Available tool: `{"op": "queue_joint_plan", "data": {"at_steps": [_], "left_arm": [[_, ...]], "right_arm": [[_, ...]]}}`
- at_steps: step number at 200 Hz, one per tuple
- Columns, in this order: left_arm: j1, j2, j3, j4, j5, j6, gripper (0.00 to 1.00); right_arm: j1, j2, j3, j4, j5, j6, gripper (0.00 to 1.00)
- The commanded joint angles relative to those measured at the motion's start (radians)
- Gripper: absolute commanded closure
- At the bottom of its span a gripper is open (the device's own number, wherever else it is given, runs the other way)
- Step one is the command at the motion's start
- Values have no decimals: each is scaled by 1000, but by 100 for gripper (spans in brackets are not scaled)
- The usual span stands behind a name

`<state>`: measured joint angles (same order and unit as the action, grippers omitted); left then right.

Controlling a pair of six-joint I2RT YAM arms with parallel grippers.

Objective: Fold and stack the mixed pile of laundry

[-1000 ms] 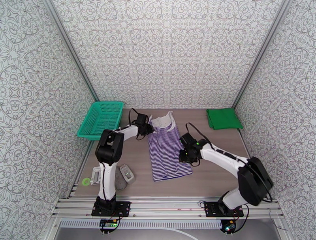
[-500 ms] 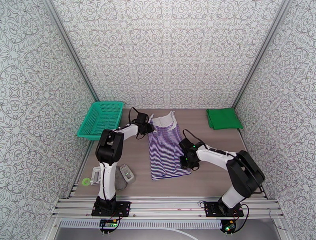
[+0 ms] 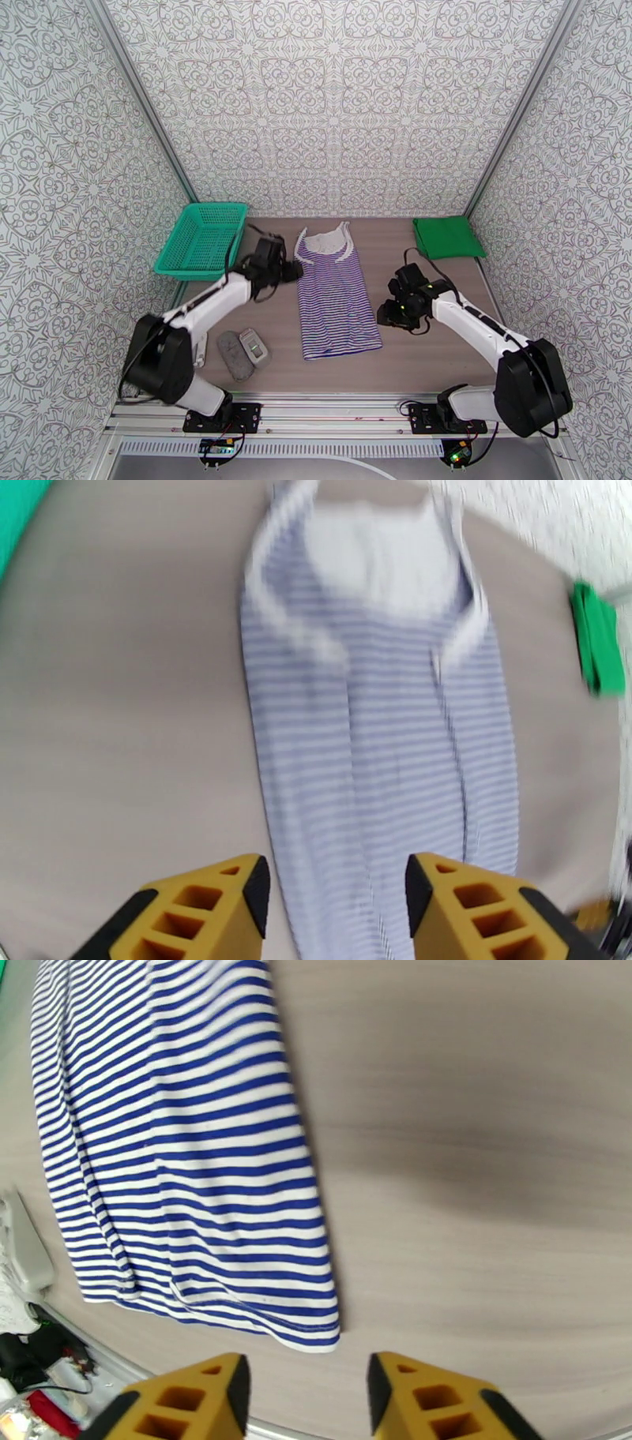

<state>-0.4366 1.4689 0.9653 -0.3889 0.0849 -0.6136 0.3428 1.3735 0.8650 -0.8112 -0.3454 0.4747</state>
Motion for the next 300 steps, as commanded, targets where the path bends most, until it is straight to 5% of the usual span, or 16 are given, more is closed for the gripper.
{"op": "queue_joint_plan", "data": {"at_steps": [1, 68, 122, 183, 274, 300], "left_arm": [[-64, -90, -156, -23, 46, -141, 45], [-280, -275, -354, -92, 0, -389, 44], [-389, -212, -429, -7, 19, -494, 42], [-414, -112, -462, 154, 36, -538, 46], [-451, -71, -414, 202, 36, -543, 69], [-453, -83, -416, 168, 15, -550, 86]], "right_arm": [[-13, 13, -54, 71, -149, -22, 45], [-10, 122, -89, 133, -137, -31, 50], [23, 179, -117, 179, -147, -17, 51], [65, 208, -129, 229, -168, 24, 59], [68, 155, -139, 201, -159, 41, 84], [68, 145, -139, 190, -156, 45, 89]]}}
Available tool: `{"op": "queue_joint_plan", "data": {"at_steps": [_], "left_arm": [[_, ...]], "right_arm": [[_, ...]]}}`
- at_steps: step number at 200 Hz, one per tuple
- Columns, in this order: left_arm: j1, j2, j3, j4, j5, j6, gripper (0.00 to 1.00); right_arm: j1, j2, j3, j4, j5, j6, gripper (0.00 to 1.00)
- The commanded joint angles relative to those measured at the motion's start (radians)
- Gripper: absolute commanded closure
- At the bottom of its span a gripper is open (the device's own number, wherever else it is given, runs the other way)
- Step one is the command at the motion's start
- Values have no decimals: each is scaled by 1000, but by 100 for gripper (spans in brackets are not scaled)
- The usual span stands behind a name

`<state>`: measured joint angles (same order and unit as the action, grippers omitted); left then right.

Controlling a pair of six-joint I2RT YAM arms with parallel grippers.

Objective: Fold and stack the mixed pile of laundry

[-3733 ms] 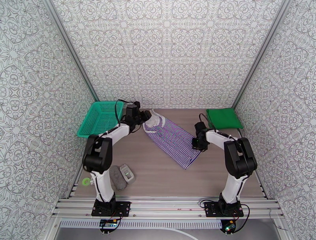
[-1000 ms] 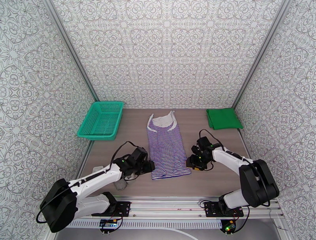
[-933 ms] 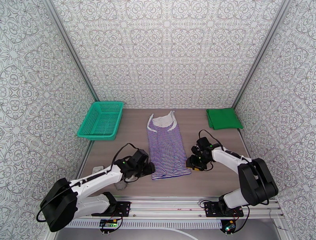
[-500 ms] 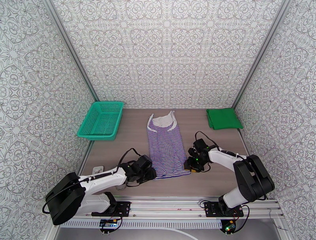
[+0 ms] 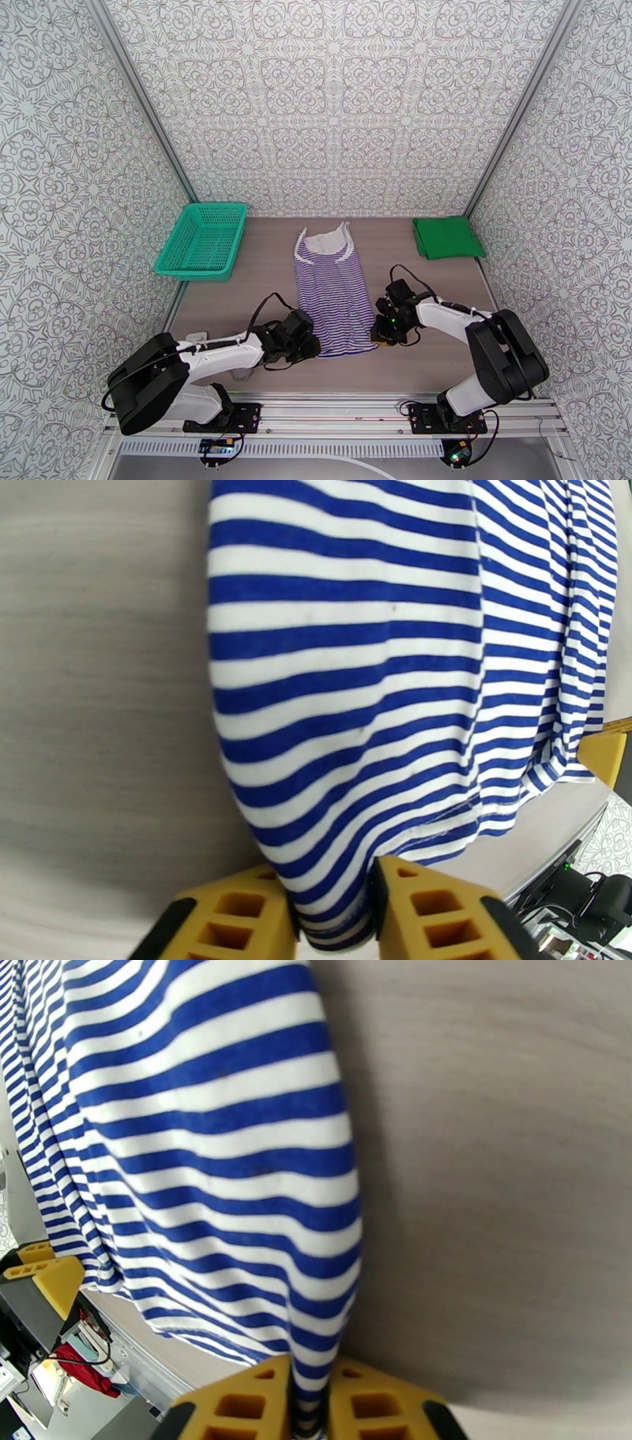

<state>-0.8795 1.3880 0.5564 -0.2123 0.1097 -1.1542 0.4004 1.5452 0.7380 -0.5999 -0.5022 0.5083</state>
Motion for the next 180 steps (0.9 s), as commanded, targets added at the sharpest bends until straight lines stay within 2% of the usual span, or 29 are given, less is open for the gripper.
{"op": "queue_joint_plan", "data": {"at_steps": [1, 18, 51, 76, 127, 180], "left_arm": [[-10, -3, -7, -13, -11, -9, 87], [-13, -27, 11, -76, -36, 1, 100], [3, -79, 48, -123, -61, 40, 100], [49, -103, 90, -147, -52, 88, 100], [244, -99, 234, -161, 7, 246, 100], [429, 69, 430, -106, 74, 405, 100]], "right_arm": [[11, -27, -12, -23, 1, 12, 90], [10, -46, -1, -39, 5, 15, 93], [10, -82, 58, -82, 12, 23, 99], [10, -83, 135, -113, 31, 37, 100], [-8, 21, 406, -161, 82, 53, 100], [-44, 244, 726, -152, 102, 53, 100]]}}
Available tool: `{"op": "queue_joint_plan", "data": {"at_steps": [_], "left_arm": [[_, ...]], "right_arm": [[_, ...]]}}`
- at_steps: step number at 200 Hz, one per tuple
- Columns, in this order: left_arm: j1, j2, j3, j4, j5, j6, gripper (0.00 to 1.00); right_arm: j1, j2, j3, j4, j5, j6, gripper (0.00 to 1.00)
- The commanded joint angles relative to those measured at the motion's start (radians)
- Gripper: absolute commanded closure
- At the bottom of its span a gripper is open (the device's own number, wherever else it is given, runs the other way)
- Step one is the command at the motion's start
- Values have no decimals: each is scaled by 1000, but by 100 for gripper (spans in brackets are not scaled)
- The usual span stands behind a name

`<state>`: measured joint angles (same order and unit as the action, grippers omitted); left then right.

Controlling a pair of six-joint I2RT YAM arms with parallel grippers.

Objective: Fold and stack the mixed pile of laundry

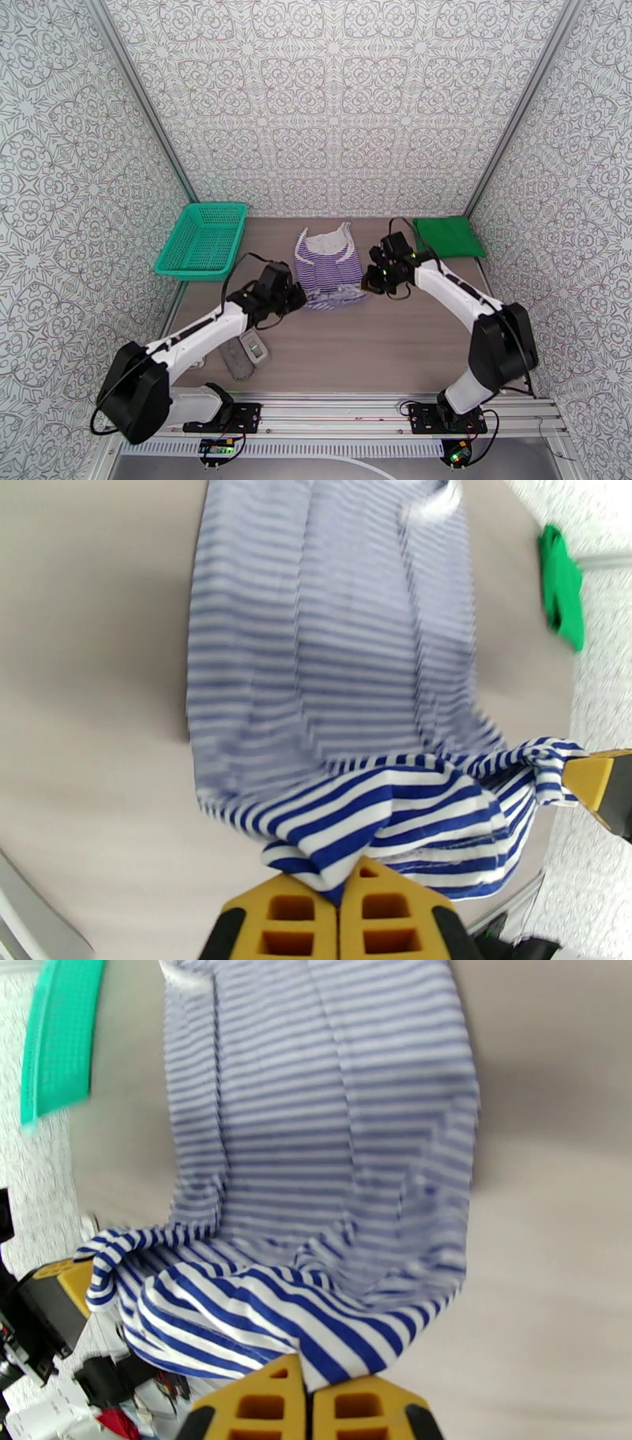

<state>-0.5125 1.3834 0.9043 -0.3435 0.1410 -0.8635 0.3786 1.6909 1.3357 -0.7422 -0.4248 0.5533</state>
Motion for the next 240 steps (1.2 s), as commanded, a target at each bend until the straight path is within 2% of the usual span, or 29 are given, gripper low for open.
{"op": "queue_joint_plan", "data": {"at_steps": [1, 45, 102, 184, 199, 211, 224, 240], "left_arm": [[65, 77, 85, 27, 44, 116, 100], [175, 246, 180, 108, 101, 152, 100], [248, 471, 260, 243, 230, 168, 100], [268, 555, 319, 289, 266, 158, 100], [271, 567, 334, 280, 262, 157, 100], [275, 579, 340, 279, 262, 156, 92], [282, 590, 337, 292, 260, 149, 74], [293, 604, 336, 312, 261, 144, 63]], "right_arm": [[-22, 103, 134, -9, 24, 8, 100], [-47, 295, 340, -13, 4, 10, 100], [-85, 502, 486, 13, -58, 5, 100], [-132, 571, 546, 37, -115, 2, 100], [-135, 584, 562, 37, -120, 1, 95], [-138, 603, 580, 31, -131, -3, 82], [-139, 624, 597, 30, -141, -10, 69], [-142, 649, 617, 43, -161, -15, 64]]}}
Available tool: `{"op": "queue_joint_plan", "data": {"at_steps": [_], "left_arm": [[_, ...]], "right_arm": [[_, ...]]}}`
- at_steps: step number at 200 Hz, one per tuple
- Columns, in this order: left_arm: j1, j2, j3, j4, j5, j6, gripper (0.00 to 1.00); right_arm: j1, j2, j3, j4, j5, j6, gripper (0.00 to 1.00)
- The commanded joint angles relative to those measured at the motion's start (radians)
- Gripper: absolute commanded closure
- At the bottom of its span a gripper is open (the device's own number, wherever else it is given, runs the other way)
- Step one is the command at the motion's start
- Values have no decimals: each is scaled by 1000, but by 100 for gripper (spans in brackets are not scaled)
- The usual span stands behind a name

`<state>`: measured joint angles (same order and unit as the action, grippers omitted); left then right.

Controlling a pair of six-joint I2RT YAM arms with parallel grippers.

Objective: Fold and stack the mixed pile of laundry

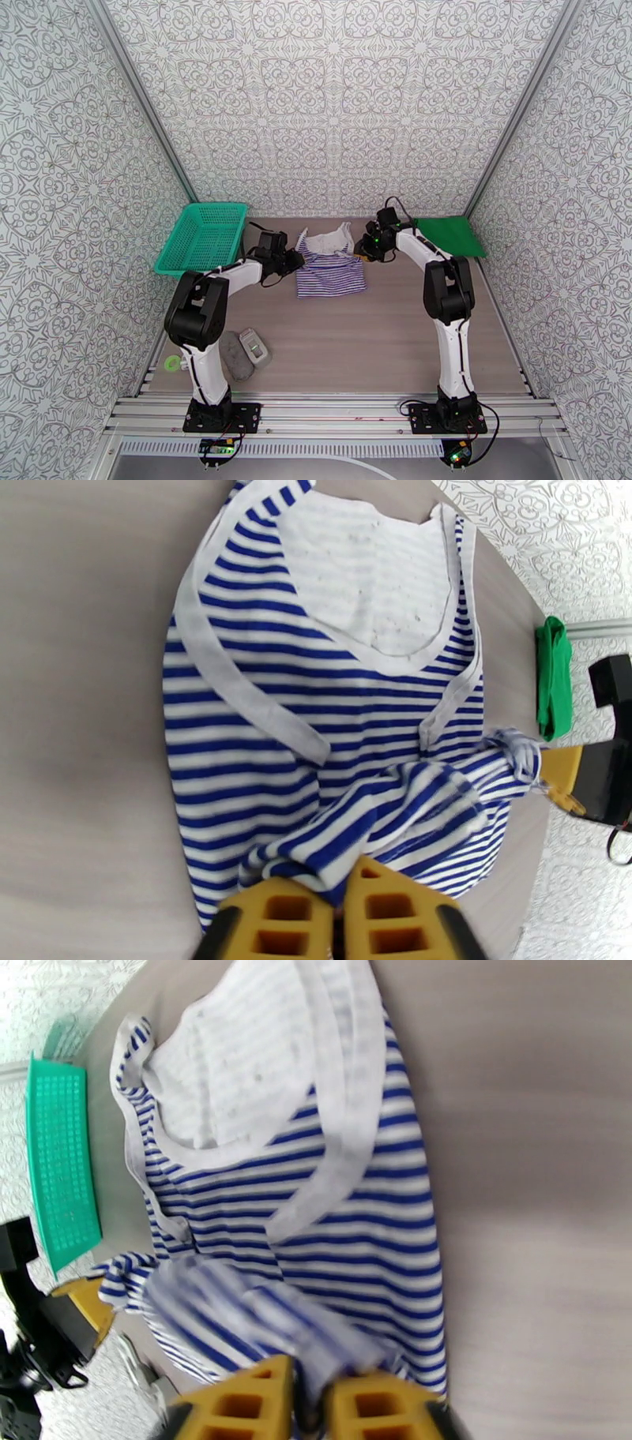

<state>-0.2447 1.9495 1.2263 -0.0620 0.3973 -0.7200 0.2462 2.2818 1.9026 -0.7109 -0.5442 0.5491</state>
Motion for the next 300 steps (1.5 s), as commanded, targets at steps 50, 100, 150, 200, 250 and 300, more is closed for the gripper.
{"op": "queue_joint_plan", "data": {"at_steps": [50, 100, 150, 200, 250, 300], "left_arm": [[72, 4, -10, 121, -5, -19, 47], [70, -163, -40, -16, -60, 84, 64], [-43, -173, -68, -117, -103, 143, 65], [-43, 2, 32, -59, -50, 122, 68], [-14, 118, 129, 30, -8, 79, 68], [38, 218, 170, 129, 32, 9, 65]], "right_arm": [[-32, 37, 68, 92, -124, -1, 59], [-32, -184, -225, 267, -109, 2, 55], [22, -201, -398, 317, -32, 9, 55], [27, -83, -285, 304, -17, 20, 56], [23, 35, -80, 265, -25, 43, 56], [0, 188, 144, 223, -44, 89, 58]]}}
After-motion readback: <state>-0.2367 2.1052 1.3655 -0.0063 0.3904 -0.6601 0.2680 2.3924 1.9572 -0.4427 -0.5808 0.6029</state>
